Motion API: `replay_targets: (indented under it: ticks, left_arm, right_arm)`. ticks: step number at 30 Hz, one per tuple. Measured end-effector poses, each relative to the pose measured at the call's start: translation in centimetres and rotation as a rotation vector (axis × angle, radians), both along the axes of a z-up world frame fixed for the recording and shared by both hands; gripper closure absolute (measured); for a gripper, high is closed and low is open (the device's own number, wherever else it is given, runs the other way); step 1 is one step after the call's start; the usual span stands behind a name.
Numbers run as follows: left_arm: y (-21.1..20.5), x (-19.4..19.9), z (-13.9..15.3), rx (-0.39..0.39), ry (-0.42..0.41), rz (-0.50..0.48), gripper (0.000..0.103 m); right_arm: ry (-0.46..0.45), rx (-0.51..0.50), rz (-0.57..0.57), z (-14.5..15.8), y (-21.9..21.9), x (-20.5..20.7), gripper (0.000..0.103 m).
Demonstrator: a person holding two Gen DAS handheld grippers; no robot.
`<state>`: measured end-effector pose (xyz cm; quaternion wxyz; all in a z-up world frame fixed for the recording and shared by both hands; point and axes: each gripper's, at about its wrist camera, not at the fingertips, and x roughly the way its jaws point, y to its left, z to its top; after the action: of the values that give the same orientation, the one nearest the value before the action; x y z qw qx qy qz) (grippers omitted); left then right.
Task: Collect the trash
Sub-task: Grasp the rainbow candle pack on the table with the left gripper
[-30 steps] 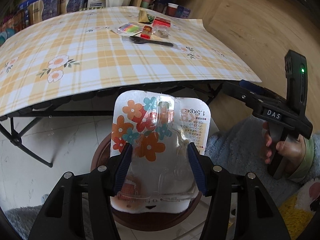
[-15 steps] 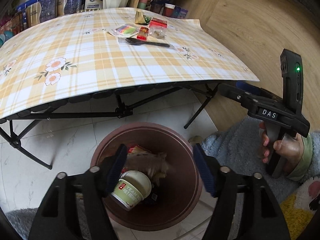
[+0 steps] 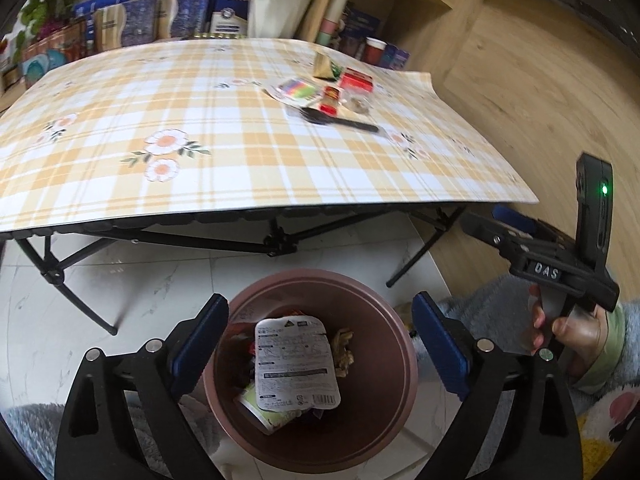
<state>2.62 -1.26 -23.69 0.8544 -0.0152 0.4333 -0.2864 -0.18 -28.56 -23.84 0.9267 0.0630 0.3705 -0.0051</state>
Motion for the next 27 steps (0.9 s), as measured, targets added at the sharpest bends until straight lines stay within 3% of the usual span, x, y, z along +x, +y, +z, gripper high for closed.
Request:
replay_targets:
  ticks: [14, 20, 27]
  left_arm:
    - [4.1, 1.5, 1.5, -0.075, -0.037, 0.204, 0.012]
    - [3.0, 3.7, 3.6, -0.013, -0.092, 0.132, 0.012]
    - [-0.4, 9.1, 6.3, 0.02, -0.155, 0.045, 0.013]
  right_arm:
    - [-0.034, 0.018, 0.098, 1.5, 0.6, 1.0, 0.006]
    - [-0.046, -0.003, 0.064, 2.8, -0.3, 2.4, 0.006]
    - [-0.065, -0.035, 0.051, 3.9, -2.2, 4.8, 0.006]
